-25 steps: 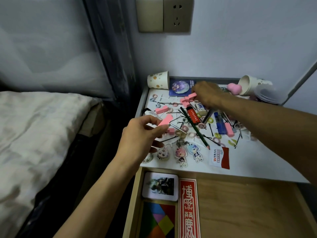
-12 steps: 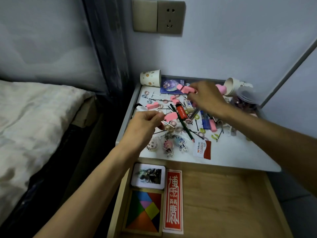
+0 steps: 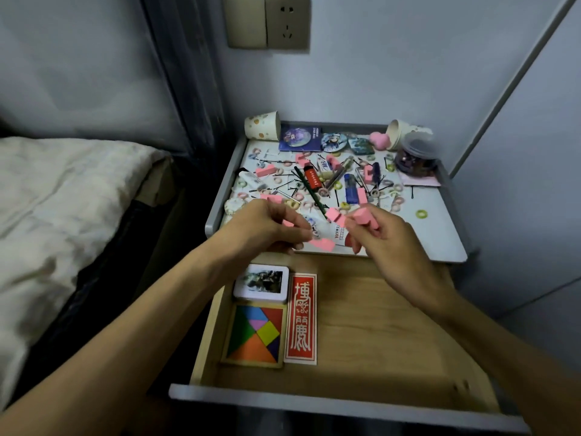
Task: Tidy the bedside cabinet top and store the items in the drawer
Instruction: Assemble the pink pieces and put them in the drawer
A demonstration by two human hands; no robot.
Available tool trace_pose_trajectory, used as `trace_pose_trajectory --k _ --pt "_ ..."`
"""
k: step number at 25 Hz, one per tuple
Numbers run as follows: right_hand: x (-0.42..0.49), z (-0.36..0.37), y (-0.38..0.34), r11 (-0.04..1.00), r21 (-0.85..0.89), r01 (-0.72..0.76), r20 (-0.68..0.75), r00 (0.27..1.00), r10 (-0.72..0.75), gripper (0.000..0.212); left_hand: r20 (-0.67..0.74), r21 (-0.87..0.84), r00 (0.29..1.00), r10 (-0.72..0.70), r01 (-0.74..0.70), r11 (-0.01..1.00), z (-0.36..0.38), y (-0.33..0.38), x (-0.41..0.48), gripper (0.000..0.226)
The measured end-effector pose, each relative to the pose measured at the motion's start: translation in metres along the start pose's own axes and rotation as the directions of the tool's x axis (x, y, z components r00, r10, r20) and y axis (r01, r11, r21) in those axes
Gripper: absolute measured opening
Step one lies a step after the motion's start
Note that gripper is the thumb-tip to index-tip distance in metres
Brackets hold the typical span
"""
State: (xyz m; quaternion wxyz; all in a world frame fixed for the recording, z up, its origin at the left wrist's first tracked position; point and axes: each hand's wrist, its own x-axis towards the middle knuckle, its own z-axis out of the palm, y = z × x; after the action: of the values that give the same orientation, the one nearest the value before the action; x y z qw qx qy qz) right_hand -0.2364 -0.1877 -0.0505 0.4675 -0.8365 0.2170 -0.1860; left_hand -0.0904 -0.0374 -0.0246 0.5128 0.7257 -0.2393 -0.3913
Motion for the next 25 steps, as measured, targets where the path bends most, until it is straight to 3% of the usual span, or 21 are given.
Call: trace_pose_trajectory --k 3,5,8,16,25 --pt "-0.009 0.015 -0.002 0.998 -0.061 0.027 0.002 1.000 -0.027 0.021 0.040 -0.239 0.996 -0.080 0.087 0.967 0.010 -0.018 -0.008 0.017" --pt "-0.006 0.022 0.006 0.997 -0.076 -0.028 0.004 1.000 0.028 0.023 0.026 -0.280 0.996 -0.089 0.093 0.956 0.014 -0.029 0.000 0.022" --pt "0.000 0.024 0.014 0.987 0.070 -0.144 0.020 0.989 0.143 0.020 0.018 -0.292 0.999 -0.041 0.045 0.955 0.016 -0.030 0.013 0.019" --pt "0.004 0.025 0.020 0.894 0.390 -0.220 -0.002 0.971 0.240 0.021 0.093 -0.414 0.995 0.022 0.018 0.910 0.026 -0.029 0.019 0.024" --pt "-0.003 0.020 0.012 0.950 0.266 -0.163 0.049 0.987 0.155 0.017 0.048 -0.362 0.995 0.087 -0.064 0.930 0.029 -0.030 0.021 0.029"
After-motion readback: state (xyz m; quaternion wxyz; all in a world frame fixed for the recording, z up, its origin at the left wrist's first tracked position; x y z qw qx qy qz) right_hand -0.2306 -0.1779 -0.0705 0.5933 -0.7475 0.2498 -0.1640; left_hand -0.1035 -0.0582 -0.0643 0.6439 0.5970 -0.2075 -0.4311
